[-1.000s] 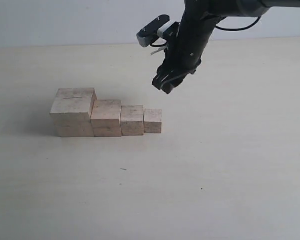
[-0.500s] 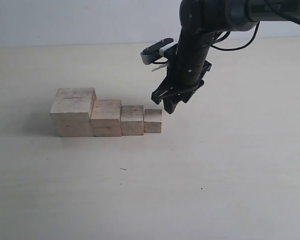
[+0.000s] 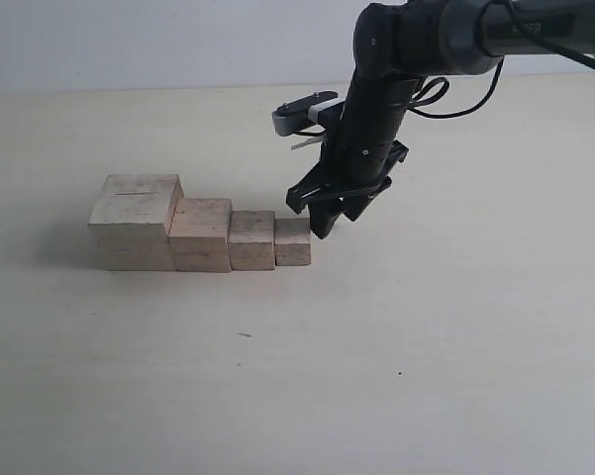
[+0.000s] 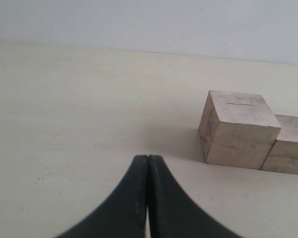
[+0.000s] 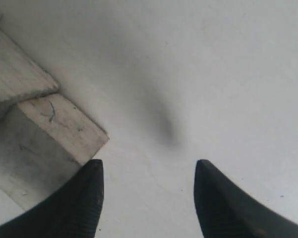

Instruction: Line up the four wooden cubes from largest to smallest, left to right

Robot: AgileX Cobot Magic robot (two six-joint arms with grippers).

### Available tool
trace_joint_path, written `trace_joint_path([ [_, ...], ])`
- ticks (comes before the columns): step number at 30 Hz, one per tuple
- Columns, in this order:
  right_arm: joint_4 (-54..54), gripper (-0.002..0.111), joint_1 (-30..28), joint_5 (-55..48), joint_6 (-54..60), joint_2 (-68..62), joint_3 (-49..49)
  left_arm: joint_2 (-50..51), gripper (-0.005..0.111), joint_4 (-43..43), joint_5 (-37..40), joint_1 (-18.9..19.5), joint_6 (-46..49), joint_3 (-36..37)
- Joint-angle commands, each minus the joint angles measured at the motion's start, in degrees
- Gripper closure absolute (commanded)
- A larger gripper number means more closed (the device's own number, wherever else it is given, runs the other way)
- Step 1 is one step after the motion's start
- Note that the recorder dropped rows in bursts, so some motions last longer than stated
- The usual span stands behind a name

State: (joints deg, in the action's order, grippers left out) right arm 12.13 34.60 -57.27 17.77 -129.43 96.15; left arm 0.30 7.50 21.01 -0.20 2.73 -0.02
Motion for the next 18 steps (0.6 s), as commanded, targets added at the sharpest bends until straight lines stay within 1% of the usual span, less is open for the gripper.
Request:
trace_joint_path([
  [1,0.8,0.055,0.1,0.2,0.6,0.1,0.3,-0.3,0.107,0.2,-0.5,-0.4,-0.1,0.0],
  [4,0.4,0.055,0.1,0.2,0.5,0.1,0.3,-0.3,0.107,0.2,-0.5,-0.4,-0.1,0.0],
  [9,-5.7,0.055,0.1,0.1,-2.4,2.0,0.3,-0.3,0.107,0.2,-0.5,-0.4,-0.1,0.0],
  [14,-5.7,0.055,0.1,0.0,-2.6,4.3,0.3,-0.3,0.107,0.2,-0.5,-0.4,-0.1,0.0],
  [18,-4.7,0.057,0.1,-3.5,-5.6,6.6,0.3,-0.3,0.107,0.2,-0.5,-0.4,-0.1,0.0],
])
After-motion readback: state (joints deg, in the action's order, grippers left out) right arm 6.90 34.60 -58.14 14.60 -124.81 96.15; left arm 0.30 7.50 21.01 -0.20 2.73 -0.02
